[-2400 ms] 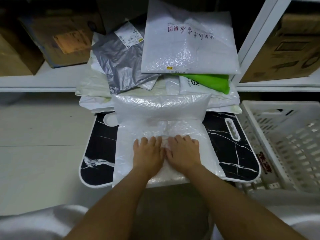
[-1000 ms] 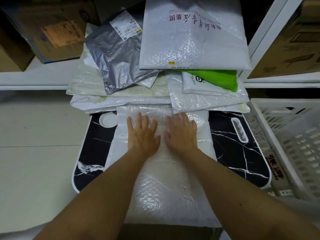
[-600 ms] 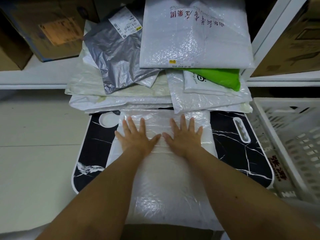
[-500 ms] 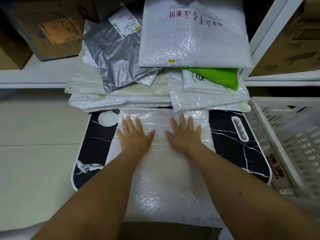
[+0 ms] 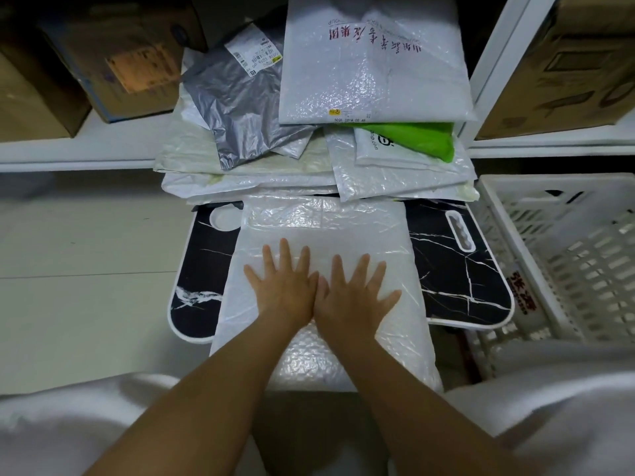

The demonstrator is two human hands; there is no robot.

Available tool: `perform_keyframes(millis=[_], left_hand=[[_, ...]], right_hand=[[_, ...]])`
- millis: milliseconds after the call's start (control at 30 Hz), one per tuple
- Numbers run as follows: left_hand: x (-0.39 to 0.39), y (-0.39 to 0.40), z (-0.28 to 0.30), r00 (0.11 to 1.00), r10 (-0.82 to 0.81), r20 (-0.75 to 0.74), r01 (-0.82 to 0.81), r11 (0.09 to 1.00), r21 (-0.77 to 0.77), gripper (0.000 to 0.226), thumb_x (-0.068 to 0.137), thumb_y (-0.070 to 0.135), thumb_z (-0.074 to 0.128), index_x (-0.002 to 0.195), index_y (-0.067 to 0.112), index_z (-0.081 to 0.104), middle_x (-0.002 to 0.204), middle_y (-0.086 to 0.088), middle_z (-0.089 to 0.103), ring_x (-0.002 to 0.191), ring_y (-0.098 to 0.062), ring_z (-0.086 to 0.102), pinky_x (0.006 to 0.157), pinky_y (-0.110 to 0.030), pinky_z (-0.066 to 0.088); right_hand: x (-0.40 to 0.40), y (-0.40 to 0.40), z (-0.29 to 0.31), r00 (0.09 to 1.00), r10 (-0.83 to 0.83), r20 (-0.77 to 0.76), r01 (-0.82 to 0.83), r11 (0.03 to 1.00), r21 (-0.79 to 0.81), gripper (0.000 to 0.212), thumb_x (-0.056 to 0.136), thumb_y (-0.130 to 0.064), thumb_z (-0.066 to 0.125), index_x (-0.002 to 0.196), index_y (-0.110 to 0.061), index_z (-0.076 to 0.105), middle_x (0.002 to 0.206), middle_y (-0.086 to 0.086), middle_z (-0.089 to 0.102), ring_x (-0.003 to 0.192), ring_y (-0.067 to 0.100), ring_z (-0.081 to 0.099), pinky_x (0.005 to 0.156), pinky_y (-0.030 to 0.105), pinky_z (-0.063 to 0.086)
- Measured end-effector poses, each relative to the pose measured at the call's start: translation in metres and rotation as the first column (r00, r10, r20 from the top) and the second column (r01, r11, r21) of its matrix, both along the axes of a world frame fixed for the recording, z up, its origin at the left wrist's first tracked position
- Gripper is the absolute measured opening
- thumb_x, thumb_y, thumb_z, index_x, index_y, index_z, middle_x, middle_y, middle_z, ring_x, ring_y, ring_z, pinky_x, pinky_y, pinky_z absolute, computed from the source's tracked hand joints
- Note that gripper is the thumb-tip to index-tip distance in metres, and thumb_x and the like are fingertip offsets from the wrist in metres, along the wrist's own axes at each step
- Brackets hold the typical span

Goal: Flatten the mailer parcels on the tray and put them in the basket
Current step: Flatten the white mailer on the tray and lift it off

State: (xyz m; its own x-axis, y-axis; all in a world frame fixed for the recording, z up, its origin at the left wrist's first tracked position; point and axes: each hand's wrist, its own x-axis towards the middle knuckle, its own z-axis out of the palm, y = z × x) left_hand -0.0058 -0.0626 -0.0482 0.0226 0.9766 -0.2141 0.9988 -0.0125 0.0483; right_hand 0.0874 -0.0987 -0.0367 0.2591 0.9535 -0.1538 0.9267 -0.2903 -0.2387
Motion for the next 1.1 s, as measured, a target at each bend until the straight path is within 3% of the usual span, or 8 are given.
perform_keyframes(millis=[200, 467, 700, 833, 967, 1100], left_hand=[[-0.016, -0.036, -0.022, 0.993, 0.098, 0.067, -0.097, 0.995, -0.014, 0.070, 0.087, 0.071, 0.001, 0.146, 0.041, -0.019, 0.157, -0.006, -0.024, 0.144, -0.036, -0.019, 0.110, -0.068, 0.002], [-0.014, -0.039, -0.031, 0.987, 0.139, 0.081, -0.144, 0.988, 0.062, 0.073, 0.085, 0.074, 0.004, 0.148, 0.042, -0.010, 0.160, -0.009, -0.012, 0.145, -0.038, -0.013, 0.110, -0.067, 0.001], [-0.015, -0.038, -0.037, 0.980, 0.177, 0.093, -0.186, 0.978, 0.097, 0.086, 0.083, 0.074, 0.003, 0.153, 0.024, -0.001, 0.160, -0.015, 0.001, 0.147, -0.034, -0.007, 0.116, -0.057, -0.001], [-0.017, -0.034, -0.037, 0.978, 0.175, 0.118, -0.191, 0.970, 0.148, 0.089, 0.083, 0.073, 0.008, 0.152, 0.019, 0.015, 0.157, -0.016, 0.018, 0.146, -0.035, 0.008, 0.119, -0.048, 0.008], [-0.025, -0.022, -0.037, 0.985, 0.156, 0.068, -0.165, 0.974, 0.158, 0.086, 0.082, 0.076, 0.011, 0.149, 0.024, 0.026, 0.142, -0.011, 0.041, 0.134, -0.033, 0.033, 0.113, -0.045, 0.023], [-0.024, -0.010, -0.026, 0.983, 0.175, 0.055, -0.182, 0.967, 0.179, 0.079, 0.082, 0.077, 0.021, 0.146, 0.032, 0.029, 0.124, -0.004, 0.047, 0.114, -0.029, 0.041, 0.101, -0.042, 0.033]], right_hand=[[0.008, -0.029, -0.039, 0.996, -0.016, 0.092, 0.018, 1.000, -0.024, 0.067, 0.091, -0.069, 0.008, 0.151, -0.039, 0.009, 0.162, 0.010, 0.002, 0.145, 0.044, -0.005, 0.107, 0.072, 0.002], [0.009, -0.029, -0.050, 0.996, -0.023, 0.089, 0.019, 0.999, 0.050, 0.065, 0.092, -0.066, 0.021, 0.146, -0.033, 0.038, 0.156, 0.015, 0.026, 0.143, 0.048, 0.012, 0.103, 0.074, 0.010], [0.030, -0.023, -0.056, 0.990, 0.039, 0.138, -0.055, 0.992, 0.113, 0.064, 0.090, -0.068, 0.027, 0.142, -0.035, 0.043, 0.150, 0.012, 0.039, 0.142, 0.044, 0.022, 0.106, 0.069, 0.016], [0.038, -0.011, -0.053, 0.995, -0.012, 0.104, 0.000, 0.993, 0.116, 0.065, 0.089, -0.067, 0.029, 0.144, -0.034, 0.040, 0.155, 0.013, 0.031, 0.144, 0.040, 0.019, 0.109, 0.061, 0.020], [0.045, 0.020, -0.041, 0.998, -0.041, 0.046, 0.042, 0.998, -0.035, 0.071, 0.089, -0.073, 0.020, 0.151, -0.040, 0.012, 0.161, 0.014, -0.003, 0.147, 0.036, -0.009, 0.116, 0.054, 0.000], [0.047, 0.047, -0.037, 0.999, 0.010, 0.031, -0.006, 0.993, -0.121, 0.076, 0.088, -0.074, 0.017, 0.152, -0.038, 0.002, 0.159, 0.019, -0.012, 0.146, 0.036, -0.017, 0.115, 0.057, -0.008]])
